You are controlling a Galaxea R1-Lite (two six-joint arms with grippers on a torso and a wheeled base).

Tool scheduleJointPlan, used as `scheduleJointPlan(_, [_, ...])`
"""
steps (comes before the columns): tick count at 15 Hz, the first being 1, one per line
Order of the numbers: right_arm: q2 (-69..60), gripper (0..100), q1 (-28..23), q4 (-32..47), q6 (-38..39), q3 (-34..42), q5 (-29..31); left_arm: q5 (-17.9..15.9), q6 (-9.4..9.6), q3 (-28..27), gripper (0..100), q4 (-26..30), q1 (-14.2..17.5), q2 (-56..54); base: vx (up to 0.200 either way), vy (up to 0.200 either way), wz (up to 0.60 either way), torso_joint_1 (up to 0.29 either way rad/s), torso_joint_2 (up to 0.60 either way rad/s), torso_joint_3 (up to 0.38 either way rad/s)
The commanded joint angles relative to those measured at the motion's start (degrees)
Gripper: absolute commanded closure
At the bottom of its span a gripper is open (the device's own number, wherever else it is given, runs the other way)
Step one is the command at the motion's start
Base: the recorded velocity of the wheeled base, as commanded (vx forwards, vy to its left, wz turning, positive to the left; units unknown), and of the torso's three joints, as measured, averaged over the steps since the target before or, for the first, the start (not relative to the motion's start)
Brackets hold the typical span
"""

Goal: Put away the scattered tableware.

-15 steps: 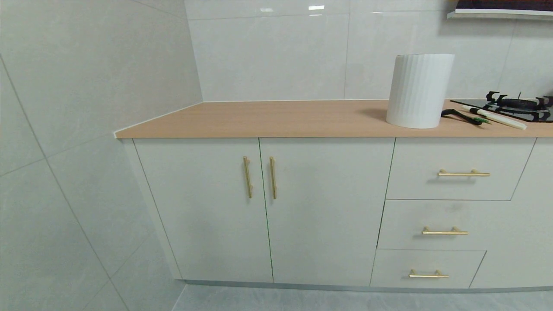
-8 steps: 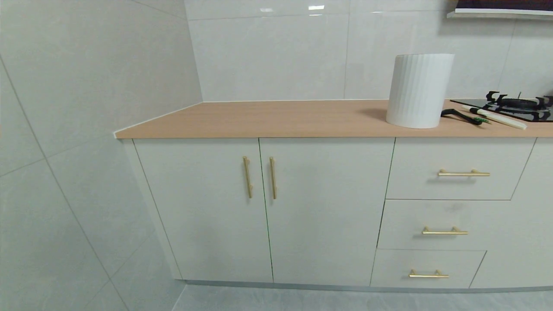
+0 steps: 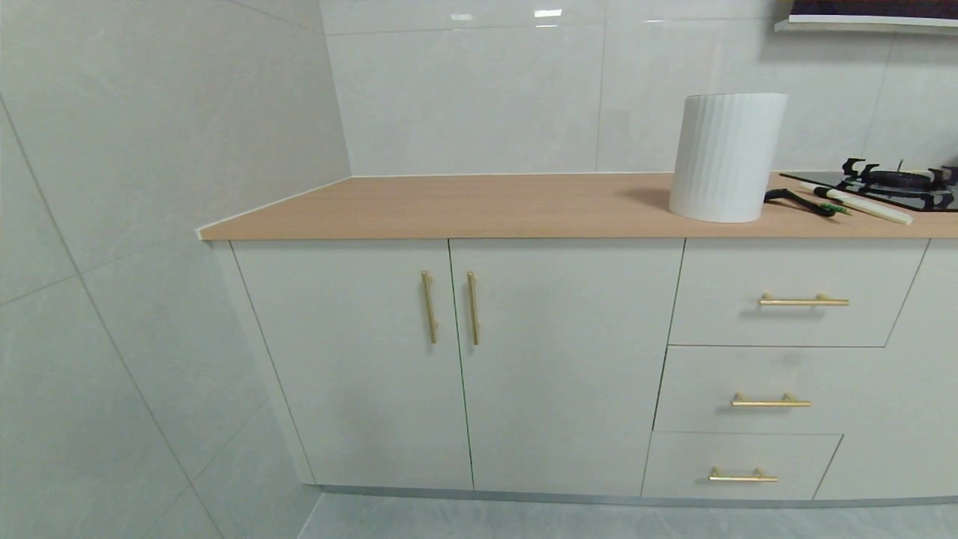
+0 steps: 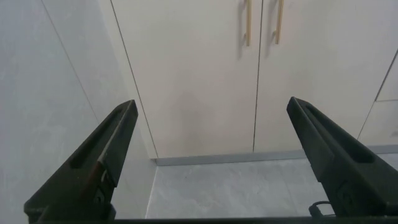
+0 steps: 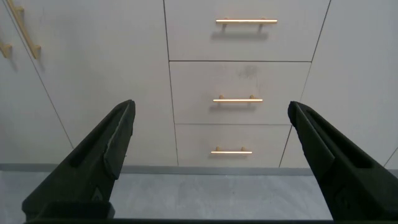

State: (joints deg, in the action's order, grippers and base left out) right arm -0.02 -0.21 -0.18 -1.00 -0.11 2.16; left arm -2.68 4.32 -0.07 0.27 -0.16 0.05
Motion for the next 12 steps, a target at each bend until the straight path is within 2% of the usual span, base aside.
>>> scheduleJointPlan(1, [0.11, 0, 0.03, 0.09, 0.03, 0.02, 0.04, 0.05, -0.01, 0.07, 0, 0.08, -0.02, -0.05, 0.000, 0.000, 0.00, 0.000, 0.00, 0.000])
scheduleJointPlan(3, [0.20, 0, 0.03, 0.09, -0.06, 0.02, -0.05, 0.05, -0.89, 0.07, 0, 0.00, -0.02, -0.05, 0.000, 0.000, 0.00, 0.000, 0.00, 0.000])
scheduleJointPlan(6, [0.11, 0, 0.03, 0.09, 0.03, 0.02, -0.05, 0.22, -3.52, 0.07, 0, 0.00, -0.02, -0.05, 0.000, 0.000, 0.00, 0.000, 0.00, 0.000])
scheduleJointPlan(12, [0.11, 0, 0.03, 0.09, 0.21, 0.02, -0.05, 0.22, -3.70, 0.07, 0, 0.00, -0.02, -0.05, 0.000, 0.000, 0.00, 0.000, 0.00, 0.000])
